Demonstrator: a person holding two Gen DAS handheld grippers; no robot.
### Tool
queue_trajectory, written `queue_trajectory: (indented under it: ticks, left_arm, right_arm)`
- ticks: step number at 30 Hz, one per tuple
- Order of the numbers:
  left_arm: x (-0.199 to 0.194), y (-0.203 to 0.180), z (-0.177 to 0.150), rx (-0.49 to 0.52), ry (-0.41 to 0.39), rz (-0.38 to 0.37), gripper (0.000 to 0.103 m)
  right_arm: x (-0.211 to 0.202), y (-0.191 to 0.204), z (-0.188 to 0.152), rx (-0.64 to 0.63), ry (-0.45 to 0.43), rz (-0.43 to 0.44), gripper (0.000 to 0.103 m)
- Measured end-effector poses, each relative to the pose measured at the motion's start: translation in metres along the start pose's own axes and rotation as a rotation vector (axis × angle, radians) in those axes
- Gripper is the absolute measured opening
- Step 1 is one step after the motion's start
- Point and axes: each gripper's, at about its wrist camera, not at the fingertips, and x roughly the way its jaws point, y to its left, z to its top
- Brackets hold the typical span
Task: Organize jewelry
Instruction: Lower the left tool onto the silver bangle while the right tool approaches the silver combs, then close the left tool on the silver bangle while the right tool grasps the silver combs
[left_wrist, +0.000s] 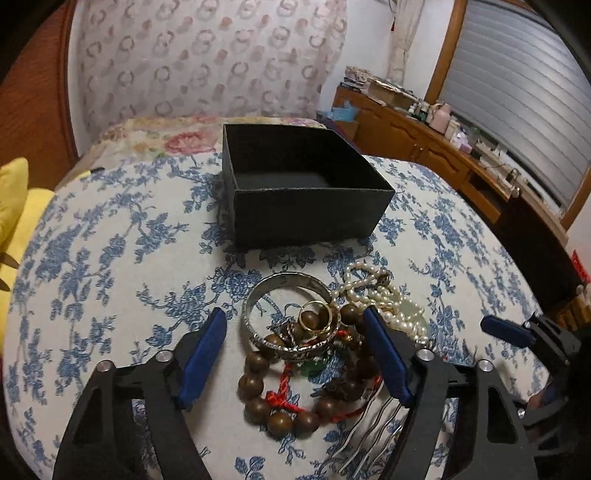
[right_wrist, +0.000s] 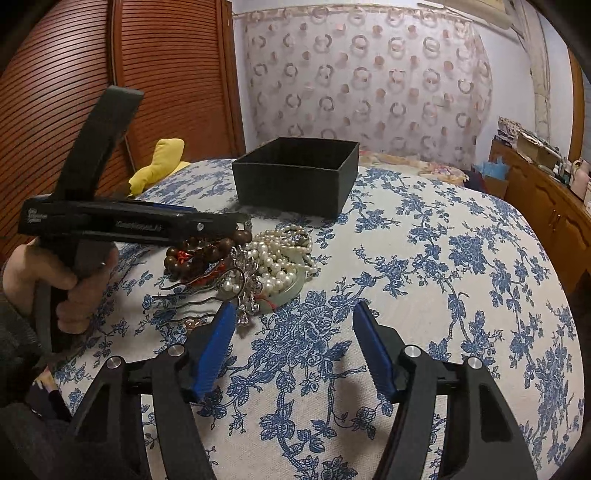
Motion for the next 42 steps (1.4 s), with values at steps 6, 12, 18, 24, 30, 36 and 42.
queue_trajectory:
  ticks: [6, 12, 18, 24, 30, 36, 42]
  left_arm:
    - [0.01, 0.007, 0.002, -0.019, 0.033, -0.02, 0.062]
    - [0.013, 0.004, 0.004, 0.007, 0.029, -0.002, 0.056]
    - [0.0, 0.006, 0.001, 0.0, -0.009, 0.01, 0.055]
    - [-0.025, 0.006, -0.005, -0.012, -0.073, 0.01, 0.055]
    - [-0.042, 0.006, -0.014, -0.023, -0.112, 0.015, 0.055]
    - [-0.049, 0.005, -0.021, -0.02, -0.124, 0.021, 0.055]
    - [-0.052, 0.007, -0.023, -0.021, -0.134, 0.021, 0.055]
  right_arm:
    - [-0.001, 0.0, 0.0, -0.001, 0.001, 0.0, 0.068]
    - [-0.001, 0.002, 0.001, -0.009, -0.003, -0.007, 0.068]
    - [-0.001, 0.002, 0.001, -0.012, -0.002, -0.008, 0.068]
    - [0.0, 0.004, 0.002, -0.026, 0.012, 0.001, 0.064]
    - [0.005, 0.01, 0.013, -0.033, 0.026, 0.047, 0.057]
    - [0.02, 0.025, 0.026, -0.099, 0.054, 0.076, 0.052]
    - [0.043, 0.024, 0.033, -0.115, 0.118, 0.089, 0.04]
